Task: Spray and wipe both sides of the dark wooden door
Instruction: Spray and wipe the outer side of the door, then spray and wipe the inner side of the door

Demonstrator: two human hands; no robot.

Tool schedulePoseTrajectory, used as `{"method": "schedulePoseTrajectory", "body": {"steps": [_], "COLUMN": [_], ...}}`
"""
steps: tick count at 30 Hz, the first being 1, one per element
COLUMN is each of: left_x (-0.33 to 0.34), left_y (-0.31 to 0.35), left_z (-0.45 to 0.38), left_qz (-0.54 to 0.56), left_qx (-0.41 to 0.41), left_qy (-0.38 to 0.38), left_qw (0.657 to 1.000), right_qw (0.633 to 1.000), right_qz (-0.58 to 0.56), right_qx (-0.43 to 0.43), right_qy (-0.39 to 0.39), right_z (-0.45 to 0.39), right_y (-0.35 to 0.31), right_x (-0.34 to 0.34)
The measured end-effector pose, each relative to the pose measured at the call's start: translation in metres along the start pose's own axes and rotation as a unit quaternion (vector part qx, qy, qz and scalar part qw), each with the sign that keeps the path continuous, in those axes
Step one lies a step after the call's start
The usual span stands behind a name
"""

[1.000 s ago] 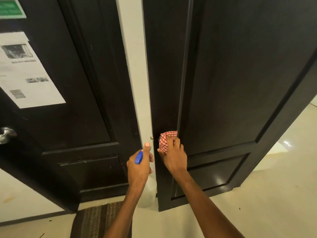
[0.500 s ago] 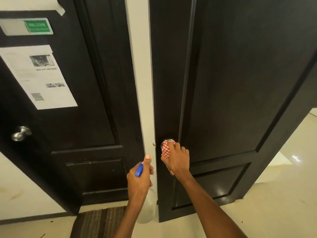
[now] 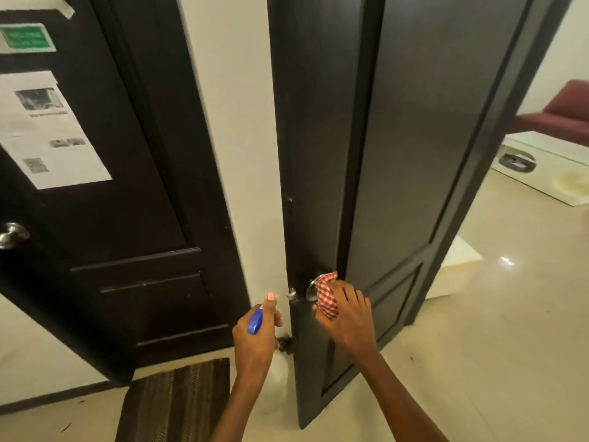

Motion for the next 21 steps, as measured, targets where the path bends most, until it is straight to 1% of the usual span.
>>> {"method": "schedulePoseTrajectory", "body": {"steps": [3,6,9,13,17,21], "left_x": [0.017,0.036,0.06,0.09,0.125,0.162], "left_y": [-0.006,-0.006,0.001,0.005,0.004,0.002], "left_z": [0.036,0.069,0.097,0.129,0.16,0.184], "left_qz": [0.013,0.007,0.011,-0.017,-0.018,-0.016], "left_qx": [0.004,0.003,0.008,0.028,0.029,0.046], "left_qy": [-0.041,-0.089,-0.139,-0.188,-0.26,-0.33], "left_qw": [0.999,0.996,0.99,0.982,0.965,0.943], "right_qw": [0.998,0.984,0.96,0.91,0.858,0.783], "right_qz": [-0.049,-0.145,-0.225,-0.296,-0.334,-0.357], "right_qx": [0.04,0.098,0.15,0.239,0.303,0.399], "right_qy": [0.008,0.019,0.077,0.163,0.245,0.316], "right_z": [0.046,0.099,0.142,0.193,0.248,0.299], "right_y": [0.031,0.058,0.083,0.107,0.128,0.147], "right_x": [-0.028,-0.057,-0.092,-0.135,-0.173,-0.196]}}
Point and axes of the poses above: each hand's wrist, its own z-axis away from the middle knuckle, its own x-axis out of the palm, y = z × x, the point moved 7 cm from there along -z, towards the middle knuckle, and after that the axes turned 2 degrees about -x, right-handed, at the moved point
